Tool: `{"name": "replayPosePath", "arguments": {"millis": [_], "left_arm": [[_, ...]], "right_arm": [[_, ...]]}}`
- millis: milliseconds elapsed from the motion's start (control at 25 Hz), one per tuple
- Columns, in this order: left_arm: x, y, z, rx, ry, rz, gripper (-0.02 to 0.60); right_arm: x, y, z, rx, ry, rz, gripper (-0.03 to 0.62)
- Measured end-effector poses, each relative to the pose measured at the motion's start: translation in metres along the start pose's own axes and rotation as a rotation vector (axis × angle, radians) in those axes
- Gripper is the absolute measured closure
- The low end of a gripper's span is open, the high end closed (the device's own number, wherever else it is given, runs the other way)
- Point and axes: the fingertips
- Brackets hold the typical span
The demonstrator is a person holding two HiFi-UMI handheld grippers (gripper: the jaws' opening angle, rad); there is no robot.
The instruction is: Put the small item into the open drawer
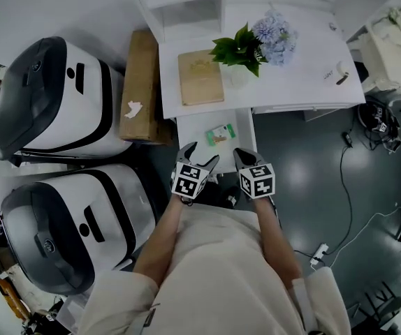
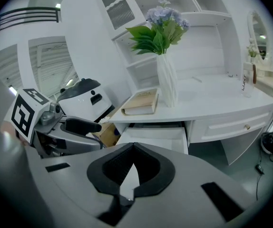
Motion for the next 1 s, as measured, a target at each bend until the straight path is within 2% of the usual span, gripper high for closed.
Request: {"name": "replayPosePath", "arguments": {"millis": [320,600,1000], "left_arm": [[0.009,-0.004,-0.006,0.001,-0.005,-0.013,0.230],[0.013,-0.007,-0.011,0.010,-0.018,-0.032,0.279],[0.016,-0.010,-0.011,0.017,-0.030,-0.049,0.391]], "right_arm": [[0.008,0.000,-0.009,0.007,-0.003,0.004,0.569],[0.015,0.007,-0.010,0.002,0.003,0.006,0.569],[0.019,0.006,-0.012,-0.002,0.006,-0.002,0.569]]}}
Point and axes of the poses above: the fingertips, and each gripper's own axes: z forward along the fingers, y to its left, x out of its underside, and after that the axes turned 11 degrees about -z, right-handed
